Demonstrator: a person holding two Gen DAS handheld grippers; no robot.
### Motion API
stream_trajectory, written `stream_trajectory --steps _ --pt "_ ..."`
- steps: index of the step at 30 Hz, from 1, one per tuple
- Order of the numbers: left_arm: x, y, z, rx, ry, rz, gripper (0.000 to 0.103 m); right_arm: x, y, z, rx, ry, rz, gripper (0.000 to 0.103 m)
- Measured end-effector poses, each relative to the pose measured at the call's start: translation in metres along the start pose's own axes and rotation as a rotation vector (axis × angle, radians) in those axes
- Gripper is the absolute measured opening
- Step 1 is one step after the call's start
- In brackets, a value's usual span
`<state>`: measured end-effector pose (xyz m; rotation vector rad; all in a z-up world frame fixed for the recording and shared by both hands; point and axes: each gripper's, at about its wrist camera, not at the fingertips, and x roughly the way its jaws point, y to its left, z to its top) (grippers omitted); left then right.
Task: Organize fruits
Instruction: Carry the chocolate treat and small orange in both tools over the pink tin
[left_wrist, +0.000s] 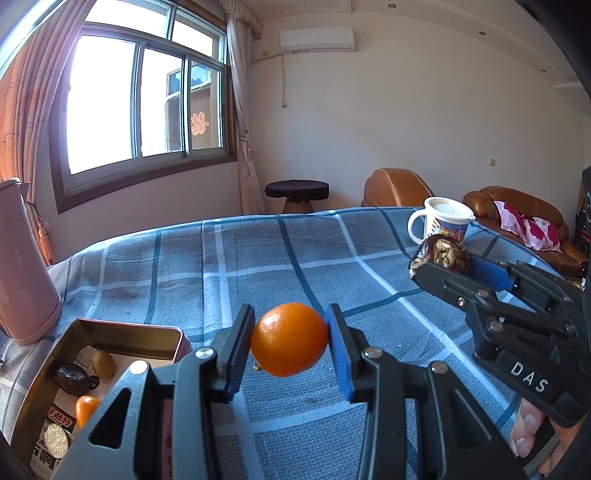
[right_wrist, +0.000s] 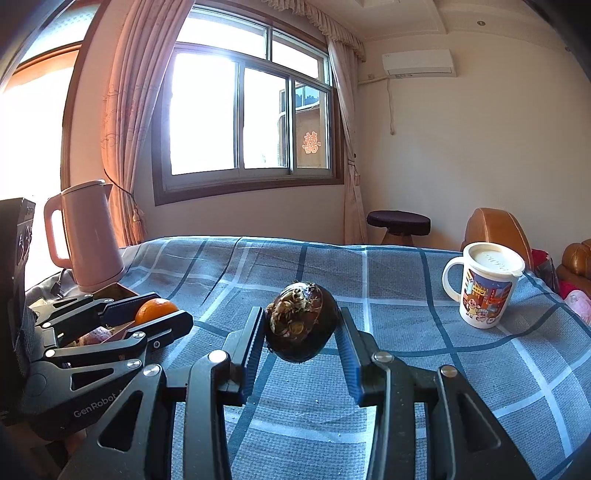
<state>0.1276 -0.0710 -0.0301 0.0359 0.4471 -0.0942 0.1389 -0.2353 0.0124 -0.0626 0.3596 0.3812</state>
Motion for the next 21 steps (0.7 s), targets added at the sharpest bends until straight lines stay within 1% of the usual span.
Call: stream_trajectory --steps 21 --pt "-0.019 -0.006 -0.003 0.03 -0.063 0.022 0.041 -0.012 0.007 -0.003 -0.023 -0.038 0.009 0.04"
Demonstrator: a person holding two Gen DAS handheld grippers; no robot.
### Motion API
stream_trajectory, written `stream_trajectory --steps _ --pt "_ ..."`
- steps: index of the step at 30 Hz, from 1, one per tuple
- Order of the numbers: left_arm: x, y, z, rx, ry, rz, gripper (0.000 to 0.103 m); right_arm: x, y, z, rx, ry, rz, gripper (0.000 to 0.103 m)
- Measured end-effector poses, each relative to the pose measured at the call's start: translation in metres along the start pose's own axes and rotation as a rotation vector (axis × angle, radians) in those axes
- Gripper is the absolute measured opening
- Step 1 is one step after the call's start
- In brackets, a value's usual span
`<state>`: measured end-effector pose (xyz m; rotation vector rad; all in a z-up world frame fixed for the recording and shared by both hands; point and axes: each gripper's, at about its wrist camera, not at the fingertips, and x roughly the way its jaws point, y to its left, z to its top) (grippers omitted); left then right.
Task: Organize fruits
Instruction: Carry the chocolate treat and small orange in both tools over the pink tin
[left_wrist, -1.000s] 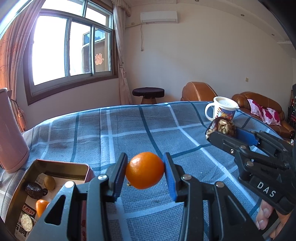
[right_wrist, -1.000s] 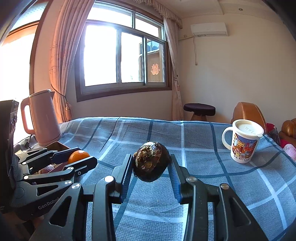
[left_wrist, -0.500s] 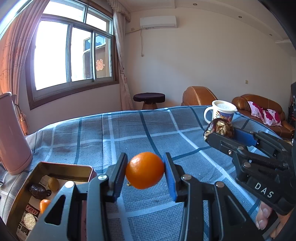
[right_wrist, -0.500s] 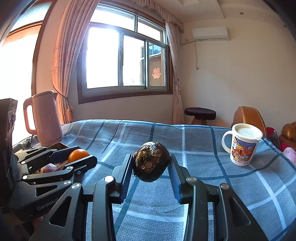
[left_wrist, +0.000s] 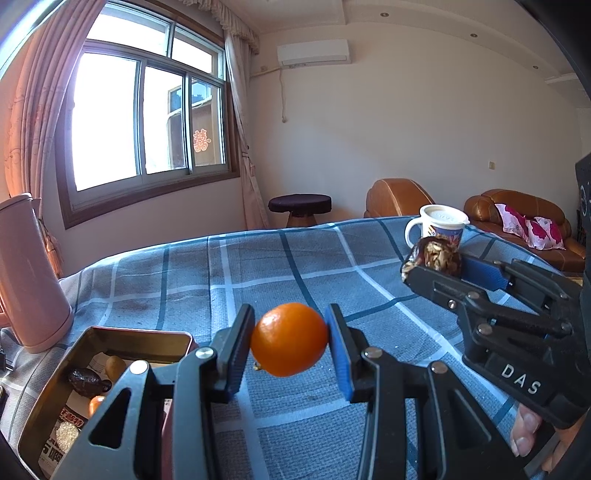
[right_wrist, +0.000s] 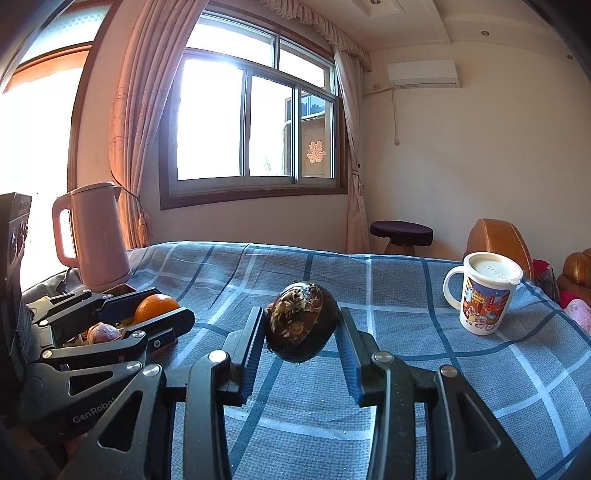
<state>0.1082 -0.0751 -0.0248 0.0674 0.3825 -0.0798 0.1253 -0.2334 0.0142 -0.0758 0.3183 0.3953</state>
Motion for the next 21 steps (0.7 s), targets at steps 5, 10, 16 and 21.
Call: stream_trajectory --steps 5,10,16,21 --pt "-0.006 -0.001 -0.001 0.008 -0.012 0.0 0.041 -0.004 0.003 -0.001 -0.008 -0.007 0.001 0.04" --pt "-0.012 0.0 -0.003 -0.004 -0.021 -0.009 0.041 -0.006 0.005 -0.002 -0.009 -0.01 0.004 0.04" --pt "-0.016 0.004 -0.005 -0.018 -0.016 -0.008 0.041 -0.01 0.009 -0.003 -0.017 -0.014 0.01 0.04" --pt "-0.02 0.006 -0.008 -0.02 -0.02 -0.012 0.041 -0.014 0.014 -0.003 -0.022 -0.019 0.012 0.04"
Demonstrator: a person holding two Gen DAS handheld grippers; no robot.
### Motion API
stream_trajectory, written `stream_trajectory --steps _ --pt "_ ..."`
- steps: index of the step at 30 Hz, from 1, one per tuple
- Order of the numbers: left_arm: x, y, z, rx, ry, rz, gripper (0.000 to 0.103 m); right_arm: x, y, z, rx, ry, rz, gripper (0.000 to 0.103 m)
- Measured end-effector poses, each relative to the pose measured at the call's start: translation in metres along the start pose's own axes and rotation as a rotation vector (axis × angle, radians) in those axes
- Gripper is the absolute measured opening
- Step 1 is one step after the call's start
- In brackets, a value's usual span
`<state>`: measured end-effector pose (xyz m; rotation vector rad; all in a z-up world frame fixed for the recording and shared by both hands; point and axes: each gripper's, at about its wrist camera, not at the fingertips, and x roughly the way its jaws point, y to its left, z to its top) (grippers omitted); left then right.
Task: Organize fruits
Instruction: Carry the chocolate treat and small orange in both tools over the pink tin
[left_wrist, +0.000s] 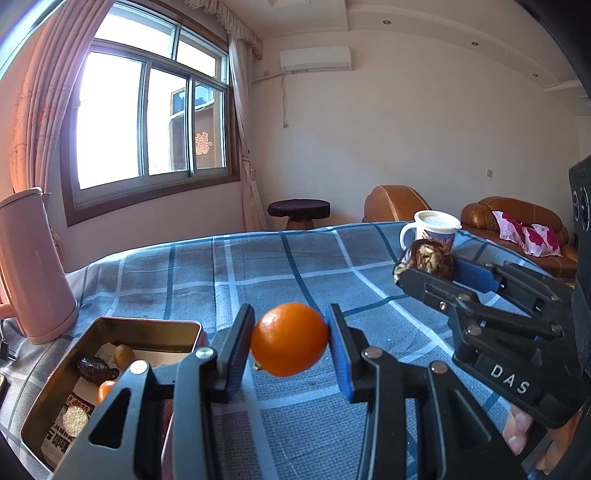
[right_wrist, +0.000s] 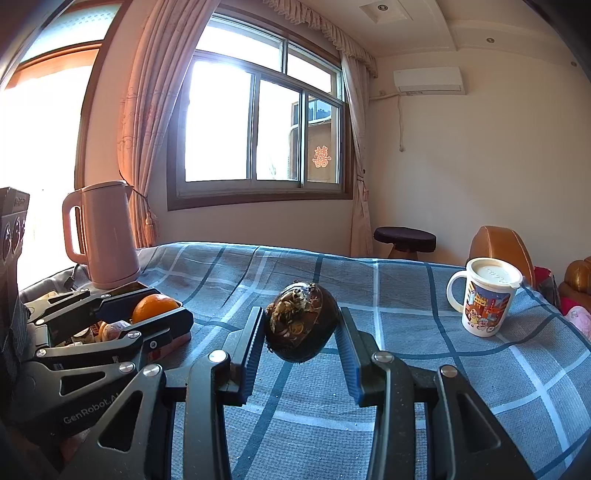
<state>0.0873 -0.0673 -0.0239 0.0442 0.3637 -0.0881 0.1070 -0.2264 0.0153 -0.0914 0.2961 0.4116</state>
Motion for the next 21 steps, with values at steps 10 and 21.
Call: stream_trajectory --steps 10,21 --pt "-0.004 0.012 -0.003 -0.022 0.02 0.006 0.041 -0.001 0.01 0.0 -0.031 0.007 0.003 0.04" --pt "-0.012 0.03 -0.007 -0.055 0.03 0.02 0.041 0.001 0.029 0.0 -0.05 0.017 0.047 0.04"
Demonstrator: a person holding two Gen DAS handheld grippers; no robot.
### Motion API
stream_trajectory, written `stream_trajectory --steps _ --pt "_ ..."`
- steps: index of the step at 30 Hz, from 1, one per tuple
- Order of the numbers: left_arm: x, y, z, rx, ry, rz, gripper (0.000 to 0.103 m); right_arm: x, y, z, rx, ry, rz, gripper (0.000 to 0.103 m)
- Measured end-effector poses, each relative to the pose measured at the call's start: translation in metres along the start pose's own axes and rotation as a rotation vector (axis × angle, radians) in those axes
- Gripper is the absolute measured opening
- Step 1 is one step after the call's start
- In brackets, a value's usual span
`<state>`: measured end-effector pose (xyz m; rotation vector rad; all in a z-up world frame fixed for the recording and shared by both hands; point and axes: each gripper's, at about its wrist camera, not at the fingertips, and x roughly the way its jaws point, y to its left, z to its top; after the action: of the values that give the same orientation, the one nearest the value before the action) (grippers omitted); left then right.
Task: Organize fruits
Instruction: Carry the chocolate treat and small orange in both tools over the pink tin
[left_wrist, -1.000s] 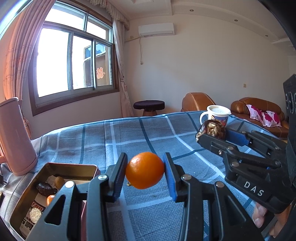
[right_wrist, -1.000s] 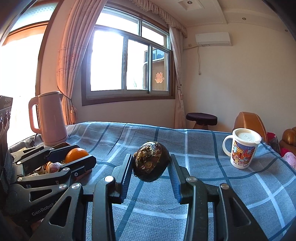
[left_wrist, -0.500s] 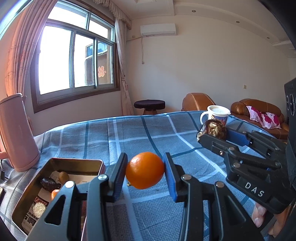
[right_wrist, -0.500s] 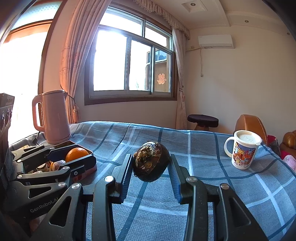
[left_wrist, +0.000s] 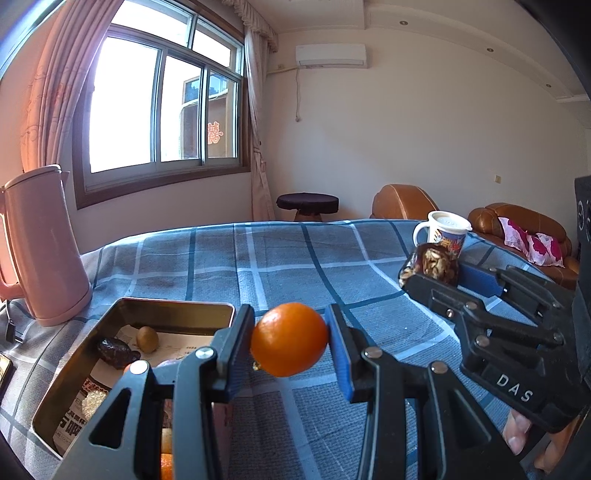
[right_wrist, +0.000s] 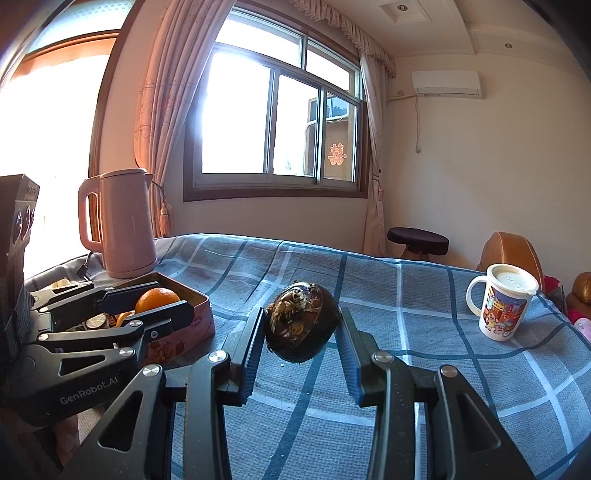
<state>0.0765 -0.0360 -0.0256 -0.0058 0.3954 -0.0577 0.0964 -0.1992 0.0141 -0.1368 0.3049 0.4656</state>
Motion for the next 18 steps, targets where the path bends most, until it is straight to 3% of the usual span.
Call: stream_trajectory --steps 18 --pt "-0.015 0.034 -0.005 -0.053 -0.009 0.025 0.041 0.008 0.041 0.003 -0.052 0.014 0.077 0.04"
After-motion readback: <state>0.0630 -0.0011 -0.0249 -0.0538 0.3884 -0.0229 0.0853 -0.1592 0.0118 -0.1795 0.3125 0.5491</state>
